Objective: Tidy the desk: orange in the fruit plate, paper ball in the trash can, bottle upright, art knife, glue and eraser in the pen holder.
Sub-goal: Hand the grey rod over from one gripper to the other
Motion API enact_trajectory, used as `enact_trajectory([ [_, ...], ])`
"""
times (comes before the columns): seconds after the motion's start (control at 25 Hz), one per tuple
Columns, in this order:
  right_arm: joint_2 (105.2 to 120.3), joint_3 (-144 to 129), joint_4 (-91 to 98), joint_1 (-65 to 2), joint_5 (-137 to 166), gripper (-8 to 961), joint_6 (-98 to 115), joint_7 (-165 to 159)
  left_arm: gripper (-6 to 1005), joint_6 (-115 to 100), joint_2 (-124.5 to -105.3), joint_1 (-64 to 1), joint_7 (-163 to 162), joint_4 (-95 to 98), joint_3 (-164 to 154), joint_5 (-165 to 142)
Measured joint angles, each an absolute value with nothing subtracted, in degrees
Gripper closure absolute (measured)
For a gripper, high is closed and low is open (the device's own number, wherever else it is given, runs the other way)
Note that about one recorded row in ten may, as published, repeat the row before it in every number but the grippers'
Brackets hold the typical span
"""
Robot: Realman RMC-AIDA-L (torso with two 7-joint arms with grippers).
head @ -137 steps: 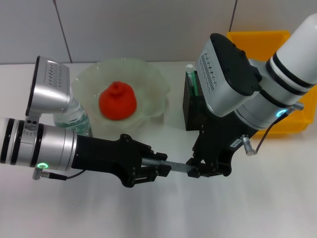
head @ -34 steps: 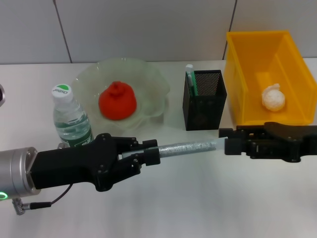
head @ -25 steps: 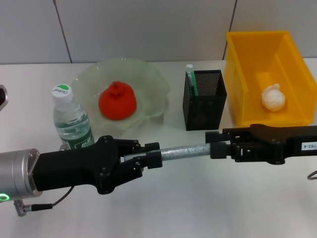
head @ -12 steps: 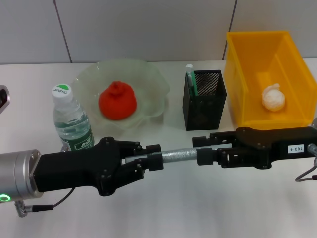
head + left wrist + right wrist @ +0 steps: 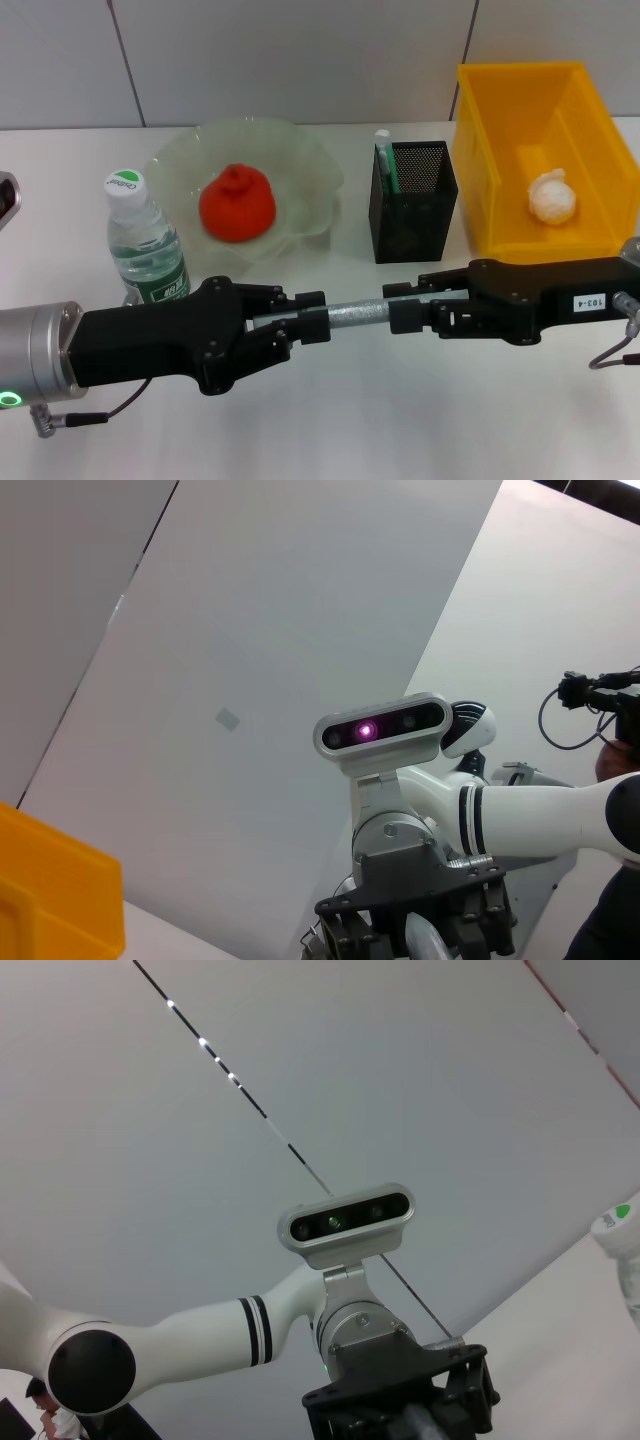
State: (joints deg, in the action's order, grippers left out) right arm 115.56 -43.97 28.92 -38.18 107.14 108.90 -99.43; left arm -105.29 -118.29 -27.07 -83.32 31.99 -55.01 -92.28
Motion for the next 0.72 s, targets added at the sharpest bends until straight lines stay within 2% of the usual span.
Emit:
enact_trajectory([
  [0.4,115.83,-44.03,28.92,-38.23,107.14,592,108.91,-99.38,740,-105.29,-118.29,-27.07,-83.32,32.0,-55.02,-92.28],
  [0.72,115.93,-44.03,28.91,-38.23,107.14,679,108.89,-99.39,735,-105.29,-118.3,-27.07,-83.32,32.17,-55.02,-92.28],
])
